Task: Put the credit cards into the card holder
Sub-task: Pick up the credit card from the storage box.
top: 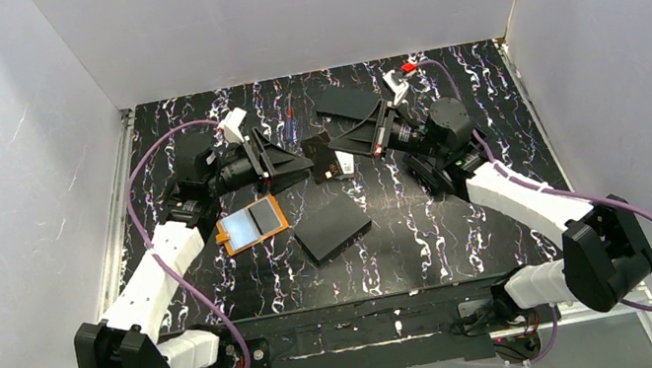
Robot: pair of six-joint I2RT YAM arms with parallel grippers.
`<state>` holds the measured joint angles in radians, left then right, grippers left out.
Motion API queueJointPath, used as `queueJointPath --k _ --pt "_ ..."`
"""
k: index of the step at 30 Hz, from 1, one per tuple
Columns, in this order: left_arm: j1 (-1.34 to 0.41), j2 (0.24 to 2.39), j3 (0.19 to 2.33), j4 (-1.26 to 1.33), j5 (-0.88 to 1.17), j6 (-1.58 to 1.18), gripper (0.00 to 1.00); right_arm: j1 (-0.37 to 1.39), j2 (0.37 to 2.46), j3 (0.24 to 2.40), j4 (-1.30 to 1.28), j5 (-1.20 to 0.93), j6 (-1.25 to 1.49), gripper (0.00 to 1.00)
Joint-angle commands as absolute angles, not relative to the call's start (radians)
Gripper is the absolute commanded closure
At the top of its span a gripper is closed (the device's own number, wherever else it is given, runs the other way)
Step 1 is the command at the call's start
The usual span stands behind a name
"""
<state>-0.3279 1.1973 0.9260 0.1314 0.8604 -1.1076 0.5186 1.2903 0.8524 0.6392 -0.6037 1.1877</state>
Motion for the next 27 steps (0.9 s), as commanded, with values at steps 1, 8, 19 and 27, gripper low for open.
queueJointPath --k 1,8,19,27 --pt "-0.337 1.157 0.917 0.178 0.924 -1.095 0.53 0.550 1.303 0.833 0.808 -0.624 1.215 0.99" --pt "-0.340 1.142 0.892 0.249 0.989 -1.068 0.91 0.590 1.318 0.836 0.820 -0.625 1.169 0.99" --pt "-0.323 1.010 0.905 0.255 1.063 -0.847 1.00 0.685 1.249 0.912 0.598 -0.636 0.995 0.14" --pt "-0.282 1.005 0.902 0.255 1.036 -0.898 1.00 0.685 1.219 0.881 0.646 -0.682 0.988 0.29"
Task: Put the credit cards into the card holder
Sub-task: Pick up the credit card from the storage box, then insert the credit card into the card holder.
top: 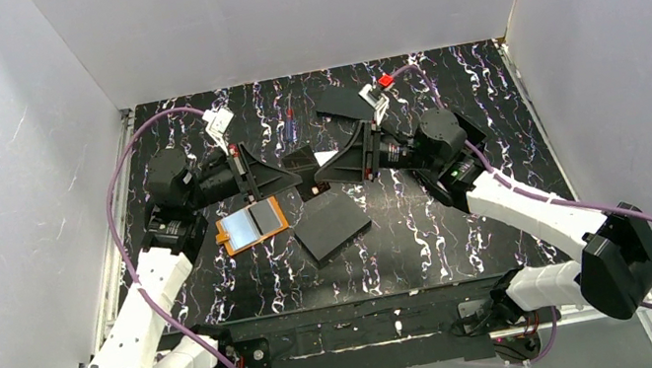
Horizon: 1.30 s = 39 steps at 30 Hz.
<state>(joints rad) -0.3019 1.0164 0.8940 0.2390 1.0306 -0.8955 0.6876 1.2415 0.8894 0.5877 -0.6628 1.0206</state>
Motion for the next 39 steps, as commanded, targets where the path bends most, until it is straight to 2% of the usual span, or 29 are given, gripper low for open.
queueJointPath --k 1,3,6,9,13,14,16,17,18,20,23,24,27,29,31,34,37,39 --pt "-0.281 1.006 0.907 0.255 1.041 -0.900 1.00 0.685 1.222 0.883 0.657 -0.691 0.988 0.36" --pt "-0.278 1.004 0.912 0.255 1.044 -0.903 1.00 0.685 1.228 0.881 0.690 -0.704 1.010 0.51" --pt "-0.273 0.997 0.914 0.254 1.052 -0.902 1.00 0.686 1.237 0.873 0.735 -0.708 1.037 0.56" --pt "-0.272 0.994 0.910 0.255 1.063 -0.901 1.00 0.692 1.255 0.870 0.786 -0.721 1.068 0.66" --pt "-0.268 0.986 0.896 0.254 1.068 -0.905 1.00 0.709 1.282 0.877 0.816 -0.714 1.082 0.72" --pt "-0.267 0.985 0.893 0.255 1.069 -0.905 1.00 0.715 1.292 0.881 0.821 -0.713 1.079 0.78" --pt "-0.258 0.985 0.896 0.244 1.073 -0.904 1.00 0.719 1.302 0.877 0.826 -0.693 1.073 0.96" --pt "-0.246 0.987 0.902 0.217 1.072 -0.898 0.98 0.719 1.304 0.869 0.810 -0.661 1.063 0.99" --pt "-0.229 0.990 0.914 0.150 1.064 -0.870 0.90 0.719 1.307 0.862 0.791 -0.631 1.049 0.99" --pt "-0.184 1.006 0.989 -0.184 0.966 -0.696 0.73 0.719 1.327 0.858 0.757 -0.579 1.017 0.99" --pt "-0.128 1.092 1.144 -0.764 0.665 -0.395 0.62 0.721 1.401 0.898 0.664 -0.541 0.957 0.99" --pt "-0.093 1.128 1.163 -0.842 0.588 -0.357 0.61 0.725 1.436 0.920 0.636 -0.537 0.941 0.99" --pt "-0.020 1.154 1.133 -0.877 0.398 -0.369 0.59 0.740 1.549 0.968 0.601 -0.511 0.933 0.99" --pt "0.035 1.114 1.050 -0.811 0.276 -0.426 0.54 0.760 1.627 0.999 0.595 -0.475 0.933 0.99" --pt "0.087 1.095 0.981 -0.735 0.223 -0.466 0.49 0.791 1.702 1.044 0.585 -0.451 0.909 0.99" --pt "0.122 1.143 0.925 -0.650 0.224 -0.489 0.48 0.827 1.848 1.157 0.533 -0.472 0.881 0.99" --pt "0.126 1.264 0.903 -0.584 0.248 -0.478 0.49 0.840 1.985 1.221 0.591 -0.525 0.946 0.99" --pt "0.129 1.369 0.923 -0.585 0.241 -0.458 0.58 0.851 2.045 1.285 0.543 -0.531 0.917 0.99"
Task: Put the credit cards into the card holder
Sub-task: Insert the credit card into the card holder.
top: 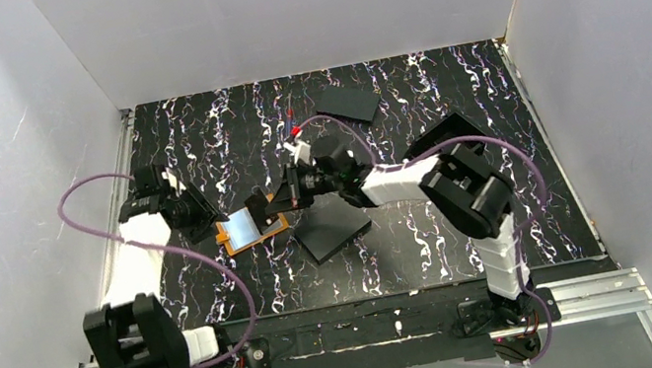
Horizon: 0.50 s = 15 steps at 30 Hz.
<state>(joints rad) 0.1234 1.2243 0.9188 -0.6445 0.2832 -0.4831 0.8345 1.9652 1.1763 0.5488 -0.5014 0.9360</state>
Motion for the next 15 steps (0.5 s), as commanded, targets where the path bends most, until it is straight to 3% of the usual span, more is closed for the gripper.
queueJointPath --k 1,4,15 --pt "0.129 1.420 0.936 -0.587 0.242 -0.449 0.62 0.858 2.069 1.322 0.501 -0.525 0.895 0.99" --pt "0.130 1.532 0.981 -0.604 0.246 -0.422 0.70 0.880 2.132 1.411 0.378 -0.506 0.851 0.99" --pt "0.129 1.685 1.023 -0.615 0.276 -0.396 0.72 0.879 2.219 1.477 0.256 -0.480 0.824 0.99"
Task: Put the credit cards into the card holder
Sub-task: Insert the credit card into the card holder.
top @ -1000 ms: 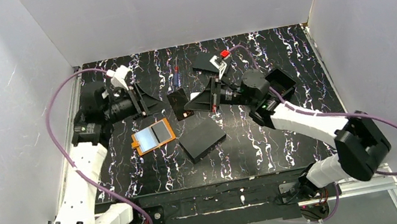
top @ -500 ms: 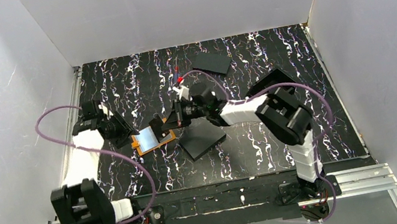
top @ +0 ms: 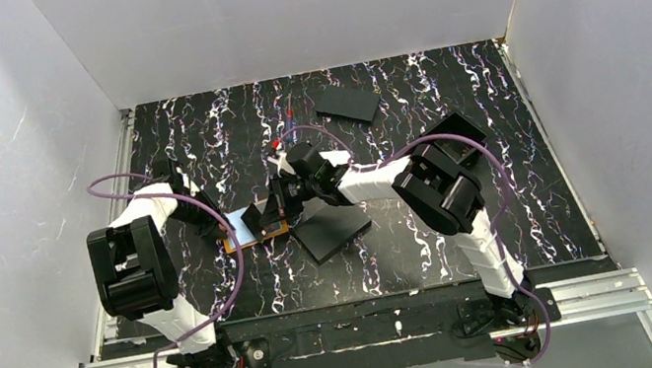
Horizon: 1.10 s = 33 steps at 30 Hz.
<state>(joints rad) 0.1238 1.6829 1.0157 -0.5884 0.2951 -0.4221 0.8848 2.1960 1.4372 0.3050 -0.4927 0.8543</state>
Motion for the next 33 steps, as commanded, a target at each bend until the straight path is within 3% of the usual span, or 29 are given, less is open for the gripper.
queueJointPath --k 1,33 --pt "0.130 1.683 1.014 -0.615 0.263 -0.397 0.72 0.876 2.222 1.478 0.247 -0.483 0.824 0.99" --pt "0.129 1.697 0.974 -0.600 0.272 -0.409 0.76 0.847 2.336 1.475 0.390 -0.587 0.979 0.99"
